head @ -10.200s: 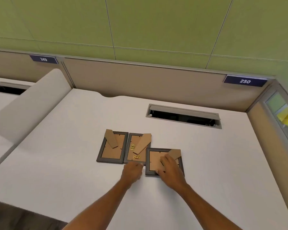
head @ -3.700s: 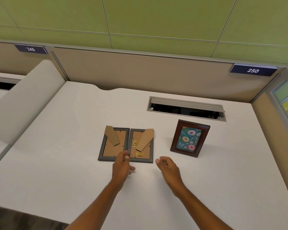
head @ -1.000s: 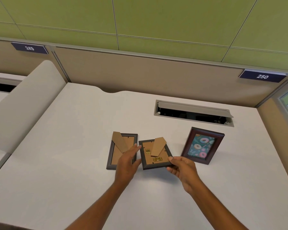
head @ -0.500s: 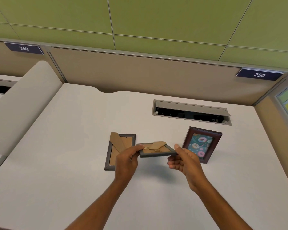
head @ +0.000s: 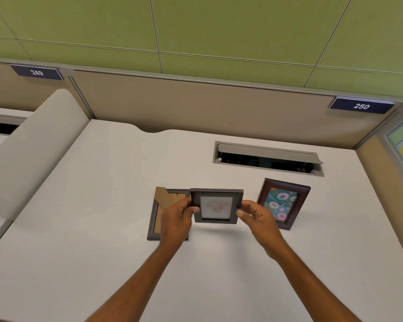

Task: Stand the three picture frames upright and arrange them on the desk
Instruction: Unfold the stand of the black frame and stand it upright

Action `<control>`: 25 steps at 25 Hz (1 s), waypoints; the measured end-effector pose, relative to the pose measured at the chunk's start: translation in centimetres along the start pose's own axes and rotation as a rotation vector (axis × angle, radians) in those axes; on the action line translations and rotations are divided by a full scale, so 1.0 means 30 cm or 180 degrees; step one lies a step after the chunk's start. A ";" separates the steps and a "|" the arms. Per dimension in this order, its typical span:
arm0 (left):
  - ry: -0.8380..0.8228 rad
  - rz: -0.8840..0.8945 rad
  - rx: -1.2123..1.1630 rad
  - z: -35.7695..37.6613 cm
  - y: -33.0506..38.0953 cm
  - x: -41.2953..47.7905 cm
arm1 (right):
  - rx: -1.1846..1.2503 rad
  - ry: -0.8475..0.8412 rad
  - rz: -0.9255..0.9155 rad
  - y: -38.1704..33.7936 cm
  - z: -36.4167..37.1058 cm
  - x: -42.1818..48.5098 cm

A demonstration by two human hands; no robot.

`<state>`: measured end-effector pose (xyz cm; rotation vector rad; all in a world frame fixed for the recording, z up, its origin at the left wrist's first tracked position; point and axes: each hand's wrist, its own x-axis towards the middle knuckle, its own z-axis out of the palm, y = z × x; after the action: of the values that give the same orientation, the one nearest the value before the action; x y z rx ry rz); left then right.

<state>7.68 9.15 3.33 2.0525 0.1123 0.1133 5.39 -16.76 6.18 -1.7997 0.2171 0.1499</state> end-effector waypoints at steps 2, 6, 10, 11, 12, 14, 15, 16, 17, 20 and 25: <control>-0.0134 -0.0176 -0.0173 0.001 -0.005 0.003 | 0.0068 -0.0007 0.0078 0.003 0.002 -0.001; -0.0385 -0.0497 -0.0531 0.002 -0.006 0.003 | 0.0250 -0.0021 0.0170 0.017 -0.001 0.003; -0.0453 -0.0569 -0.0488 0.005 0.012 0.009 | 0.0363 0.0046 0.0297 0.022 -0.002 0.001; -0.0487 -0.0571 -0.0522 0.007 0.019 0.009 | 0.0366 0.0059 0.0319 0.024 -0.002 0.000; -0.0523 -0.0580 -0.0574 0.007 0.026 0.009 | 0.0363 0.0063 0.0339 0.027 -0.001 -0.001; -0.0599 -0.0639 -0.0663 0.009 0.039 0.010 | 0.0371 0.0067 0.0391 0.031 0.001 -0.004; -0.0640 -0.0691 -0.0709 0.010 0.043 0.013 | 0.0382 0.0073 0.0415 0.033 0.001 -0.005; -0.0694 -0.0765 -0.0768 0.010 0.046 0.016 | 0.0396 0.0077 0.0439 0.036 0.001 -0.004; -0.0762 -0.0866 -0.0846 0.010 0.048 0.017 | 0.0414 0.0079 0.0465 0.040 0.002 -0.003; -0.1092 -0.1300 -0.1305 0.011 0.060 0.026 | 0.0429 0.0142 0.0563 0.051 0.007 -0.001; -0.1387 -0.1633 -0.1562 0.023 0.064 0.045 | 0.0442 0.0303 0.0760 0.073 0.019 0.000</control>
<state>9.16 7.81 4.75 1.4650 0.3017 -0.5687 4.90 -16.72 3.98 -1.6403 0.4991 0.2132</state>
